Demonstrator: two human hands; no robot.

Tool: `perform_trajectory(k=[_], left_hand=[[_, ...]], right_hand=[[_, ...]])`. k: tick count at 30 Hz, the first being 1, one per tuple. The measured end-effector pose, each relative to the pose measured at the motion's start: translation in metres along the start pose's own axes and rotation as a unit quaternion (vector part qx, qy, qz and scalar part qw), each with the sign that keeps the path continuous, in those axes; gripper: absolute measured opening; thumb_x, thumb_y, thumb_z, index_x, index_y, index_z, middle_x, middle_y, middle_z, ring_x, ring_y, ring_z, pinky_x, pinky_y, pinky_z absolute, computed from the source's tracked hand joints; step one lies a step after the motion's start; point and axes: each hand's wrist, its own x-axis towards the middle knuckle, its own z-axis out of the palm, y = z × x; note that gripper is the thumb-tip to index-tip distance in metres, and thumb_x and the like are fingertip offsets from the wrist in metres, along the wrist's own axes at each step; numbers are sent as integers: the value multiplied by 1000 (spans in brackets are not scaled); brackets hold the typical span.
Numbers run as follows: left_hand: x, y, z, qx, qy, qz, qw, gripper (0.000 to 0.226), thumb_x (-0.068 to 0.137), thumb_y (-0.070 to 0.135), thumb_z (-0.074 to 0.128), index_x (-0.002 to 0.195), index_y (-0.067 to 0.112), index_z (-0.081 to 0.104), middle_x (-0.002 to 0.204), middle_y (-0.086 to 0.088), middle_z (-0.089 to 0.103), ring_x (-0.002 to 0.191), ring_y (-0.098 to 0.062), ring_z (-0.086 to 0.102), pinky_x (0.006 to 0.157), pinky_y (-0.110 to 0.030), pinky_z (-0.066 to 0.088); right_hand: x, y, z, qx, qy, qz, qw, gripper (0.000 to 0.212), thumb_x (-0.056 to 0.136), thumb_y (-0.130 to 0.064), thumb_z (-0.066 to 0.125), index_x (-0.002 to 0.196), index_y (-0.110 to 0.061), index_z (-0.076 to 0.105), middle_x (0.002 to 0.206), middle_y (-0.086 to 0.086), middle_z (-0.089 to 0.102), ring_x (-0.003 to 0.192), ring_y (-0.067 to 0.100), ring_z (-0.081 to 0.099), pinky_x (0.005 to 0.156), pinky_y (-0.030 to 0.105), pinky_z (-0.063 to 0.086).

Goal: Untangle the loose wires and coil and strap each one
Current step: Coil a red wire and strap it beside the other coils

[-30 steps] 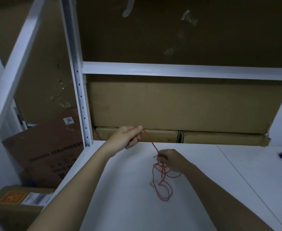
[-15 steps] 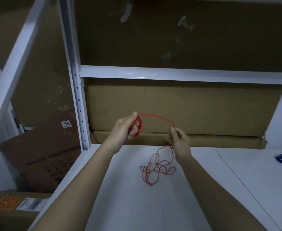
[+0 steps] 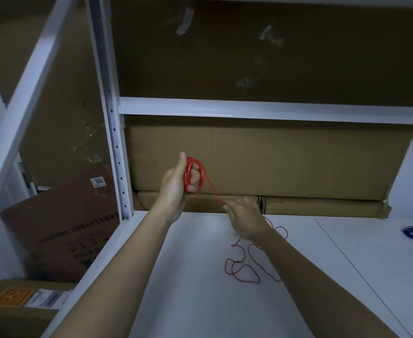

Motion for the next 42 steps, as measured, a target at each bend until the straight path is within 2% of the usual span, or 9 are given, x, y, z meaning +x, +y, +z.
perform_trajectory(k=[3,6,12,18,22,24,30,37,42], left_hand=[[5,-6,3,-1,28,-5,1000,32,104,29,32,90,10,54,64,1,55,55,-10,49,61,-23,41],[8,-22,0,190,26,-6,981,25,105,21,33,87,14,48,79,-4,56,71,-15,52,80,-30,39],[-2,-59,-27,507,-119,-50,852,32,103,39,31,93,12,45,86,0,54,79,-14,53,76,-32,37],[-16,-67,-34,456,-222,-110,855,55,90,62,46,95,7,50,74,3,55,63,-7,51,66,-22,43],[-18,-58,-42,376,-276,-128,876,25,97,35,53,91,11,50,69,2,50,60,-8,46,62,-20,37],[-21,-55,-44,327,-292,-135,889,25,101,32,47,84,15,53,62,4,47,54,-8,41,56,-20,34],[-27,-49,-39,215,-225,-174,934,69,88,74,24,58,15,46,44,1,29,40,-13,21,43,-21,23],[-26,-44,-33,120,-122,-176,969,60,98,49,32,52,16,47,39,2,25,35,-11,17,41,-24,16],[-25,-42,-24,-6,-125,-203,971,65,101,46,27,45,19,48,33,6,24,28,-6,20,35,-19,16]], right_hand=[[-16,-14,5,1,1,-109,994,34,104,-22,30,131,-17,48,121,4,58,107,24,45,88,33,27],[-30,-28,-2,46,56,-212,975,25,98,-12,46,117,-5,60,100,12,64,90,29,55,78,36,41],[-28,-35,-18,109,171,-210,956,5,86,-14,68,85,-10,70,70,0,61,66,17,52,60,22,35],[-24,-23,-9,254,39,-120,959,13,92,-10,56,79,-10,57,69,-11,50,68,7,43,61,26,29],[-27,-31,-11,393,-3,-50,918,14,96,-16,51,87,-26,51,64,-12,50,63,14,48,58,32,39],[-28,-36,-15,434,-3,-46,900,19,95,-11,54,84,-27,55,68,-13,58,67,9,53,62,22,42],[-32,-45,-21,573,99,19,813,16,82,-4,70,80,-19,72,79,-7,71,77,9,64,71,21,50],[-40,-55,-17,398,190,-98,892,25,92,-10,58,115,-11,67,113,-1,66,107,6,59,91,25,48],[-45,-65,-21,536,111,-80,833,31,96,-13,54,118,-35,57,117,-17,62,115,7,57,94,21,46]])
